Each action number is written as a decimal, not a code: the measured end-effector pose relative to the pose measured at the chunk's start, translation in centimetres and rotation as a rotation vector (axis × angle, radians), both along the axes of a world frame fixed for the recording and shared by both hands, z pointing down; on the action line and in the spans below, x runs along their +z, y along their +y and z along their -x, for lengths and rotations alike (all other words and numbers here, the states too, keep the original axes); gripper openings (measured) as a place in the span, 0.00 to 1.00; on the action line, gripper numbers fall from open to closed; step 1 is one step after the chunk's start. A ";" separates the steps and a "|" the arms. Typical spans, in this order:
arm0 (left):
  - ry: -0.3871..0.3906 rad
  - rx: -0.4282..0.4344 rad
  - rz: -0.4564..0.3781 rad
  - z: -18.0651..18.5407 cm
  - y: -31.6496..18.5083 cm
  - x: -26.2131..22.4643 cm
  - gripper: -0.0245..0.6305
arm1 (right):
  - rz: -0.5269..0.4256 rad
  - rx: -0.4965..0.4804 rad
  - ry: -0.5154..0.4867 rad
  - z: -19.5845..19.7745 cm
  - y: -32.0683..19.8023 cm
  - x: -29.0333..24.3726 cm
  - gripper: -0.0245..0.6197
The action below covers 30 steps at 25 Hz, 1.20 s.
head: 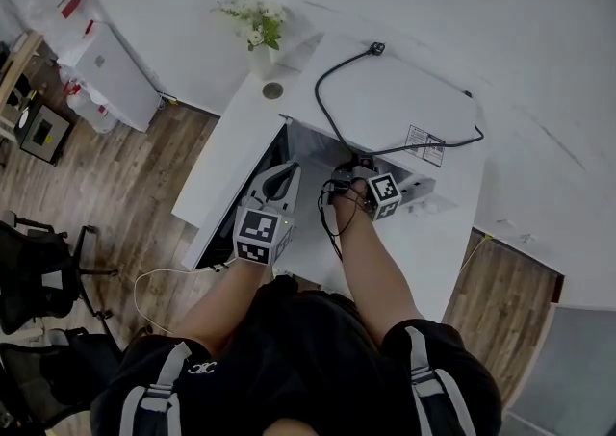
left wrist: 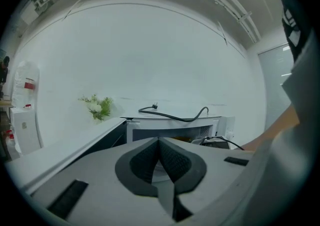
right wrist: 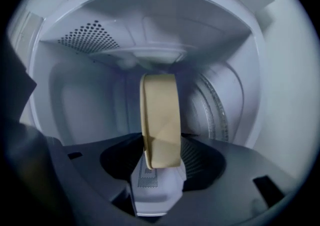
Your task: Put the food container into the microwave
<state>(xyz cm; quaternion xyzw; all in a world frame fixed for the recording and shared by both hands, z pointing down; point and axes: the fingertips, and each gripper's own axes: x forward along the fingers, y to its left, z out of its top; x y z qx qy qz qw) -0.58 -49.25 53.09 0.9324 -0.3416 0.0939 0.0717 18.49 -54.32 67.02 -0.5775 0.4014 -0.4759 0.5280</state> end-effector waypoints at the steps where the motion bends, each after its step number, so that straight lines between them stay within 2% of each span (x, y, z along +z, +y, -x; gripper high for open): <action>1: 0.000 0.005 -0.001 -0.1 -0.1 0.0 0.04 | 0.022 -0.007 0.009 0.0 0.0 0.1 0.39; 7: 0.012 0.036 -0.008 -1.2 -0.9 -0.4 0.04 | 0.165 -0.061 0.115 0.3 0.6 0.1 0.50; 10: 0.014 0.056 -0.011 -1.8 -0.8 -0.6 0.04 | 0.245 -0.120 0.215 0.9 1.4 0.1 0.54; 16: 0.024 0.083 -0.009 -2.6 -0.8 -0.6 0.04 | 0.445 -0.332 0.580 2.6 1.7 0.1 0.78; 18: 0.028 0.092 -0.009 -2.9 -0.7 -0.6 0.04 | 0.487 -0.421 0.690 3.6 1.8 0.6 0.79; 20: 0.032 0.094 -0.008 -2.9 -0.6 -0.7 0.04 | 0.520 -0.503 0.765 4.5 2.1 1.1 0.72; 21: 0.033 0.094 -0.007 -2.9 -0.6 -0.7 0.04 | 0.545 -0.532 0.793 4.8 2.4 1.5 0.62; 23: 0.035 0.093 -0.003 -2.9 -0.7 -0.6 0.04 | 0.606 -0.556 0.846 4.8 3.2 2.0 0.24; 24: 0.037 0.093 -0.001 -2.9 -0.7 -0.5 0.04 | 0.621 -0.559 0.874 4.8 3.4 2.0 0.11; 25: 0.037 0.093 0.000 -2.8 -0.7 -0.4 0.04 | 0.620 -0.564 0.897 4.8 3.5 1.9 0.04; 30: 0.039 0.083 0.004 -2.6 -0.8 -0.3 0.04 | 0.549 -0.610 0.952 5.7 3.6 1.3 0.04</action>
